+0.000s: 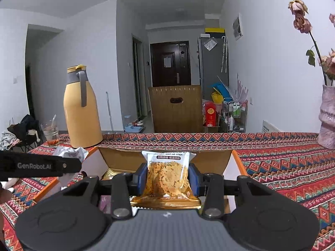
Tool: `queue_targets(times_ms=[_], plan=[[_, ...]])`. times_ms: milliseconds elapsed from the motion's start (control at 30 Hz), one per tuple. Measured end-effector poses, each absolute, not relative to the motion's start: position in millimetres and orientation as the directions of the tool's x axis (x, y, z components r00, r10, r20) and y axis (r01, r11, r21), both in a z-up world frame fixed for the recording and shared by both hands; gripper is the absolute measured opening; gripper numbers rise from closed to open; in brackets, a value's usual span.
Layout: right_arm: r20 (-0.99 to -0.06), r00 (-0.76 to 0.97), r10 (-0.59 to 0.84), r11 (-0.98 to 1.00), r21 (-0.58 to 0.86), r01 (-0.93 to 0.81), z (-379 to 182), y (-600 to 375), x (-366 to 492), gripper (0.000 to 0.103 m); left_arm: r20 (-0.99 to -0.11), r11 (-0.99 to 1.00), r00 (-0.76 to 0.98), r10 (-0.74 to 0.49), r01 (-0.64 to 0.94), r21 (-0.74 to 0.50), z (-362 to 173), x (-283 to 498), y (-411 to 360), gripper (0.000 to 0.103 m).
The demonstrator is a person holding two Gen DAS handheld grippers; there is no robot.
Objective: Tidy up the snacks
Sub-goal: 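Lower both held packets into the box and open both grippers, then move both open grippers from the box back to the snack pile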
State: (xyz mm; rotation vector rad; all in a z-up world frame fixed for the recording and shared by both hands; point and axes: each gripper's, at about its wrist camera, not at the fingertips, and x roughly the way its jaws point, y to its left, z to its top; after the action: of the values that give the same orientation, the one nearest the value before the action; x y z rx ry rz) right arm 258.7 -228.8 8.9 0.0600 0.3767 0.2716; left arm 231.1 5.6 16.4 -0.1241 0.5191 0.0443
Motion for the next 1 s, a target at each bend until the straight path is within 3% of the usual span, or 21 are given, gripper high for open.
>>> queue_targets(times_ms=[300, 433, 467, 533, 600, 700, 1000], plan=[[-0.39, 0.879, 0.275, 0.961, 0.112, -0.251, -3, -226, 266, 0.04, -0.522, 0.991, 0.853, -0.002, -0.07, -0.118, 6, 236, 11, 0.05], [-0.406, 0.87, 0.28, 0.96, 0.108, -0.258, -5, -226, 265, 0.044, -0.504, 0.989, 0.864, 0.003, -0.079, -0.128, 9, 231, 13, 0.056], [-0.405, 0.871, 0.278, 0.96, 0.108, -0.257, -5, -226, 264, 0.045, -0.499, 0.987, 0.866, 0.001, -0.08, -0.137, 11, 230, 15, 0.061], [-0.399, 0.874, 0.277, 0.961, 0.11, -0.254, -3, -229, 260, 0.054, -0.485, 0.986, 0.874, 0.003, -0.085, -0.146, 13, 226, 18, 0.072], [-0.388, 0.881, 0.273, 0.962, 0.117, -0.247, -2, -232, 256, 0.082, -0.468, 0.985, 0.884, 0.013, -0.091, -0.146, 15, 222, 19, 0.083], [-0.363, 0.893, 0.268, 0.963, 0.123, -0.239, 2, -236, 251, 0.103, -0.442, 0.985, 0.897, 0.025, -0.097, -0.142, 19, 217, 17, 0.1], [-0.35, 0.904, 0.247, 0.966, 0.161, -0.202, 5, -245, 249, 0.103, -0.423, 0.986, 0.905, 0.036, -0.101, -0.133, 25, 208, 15, 0.103]])
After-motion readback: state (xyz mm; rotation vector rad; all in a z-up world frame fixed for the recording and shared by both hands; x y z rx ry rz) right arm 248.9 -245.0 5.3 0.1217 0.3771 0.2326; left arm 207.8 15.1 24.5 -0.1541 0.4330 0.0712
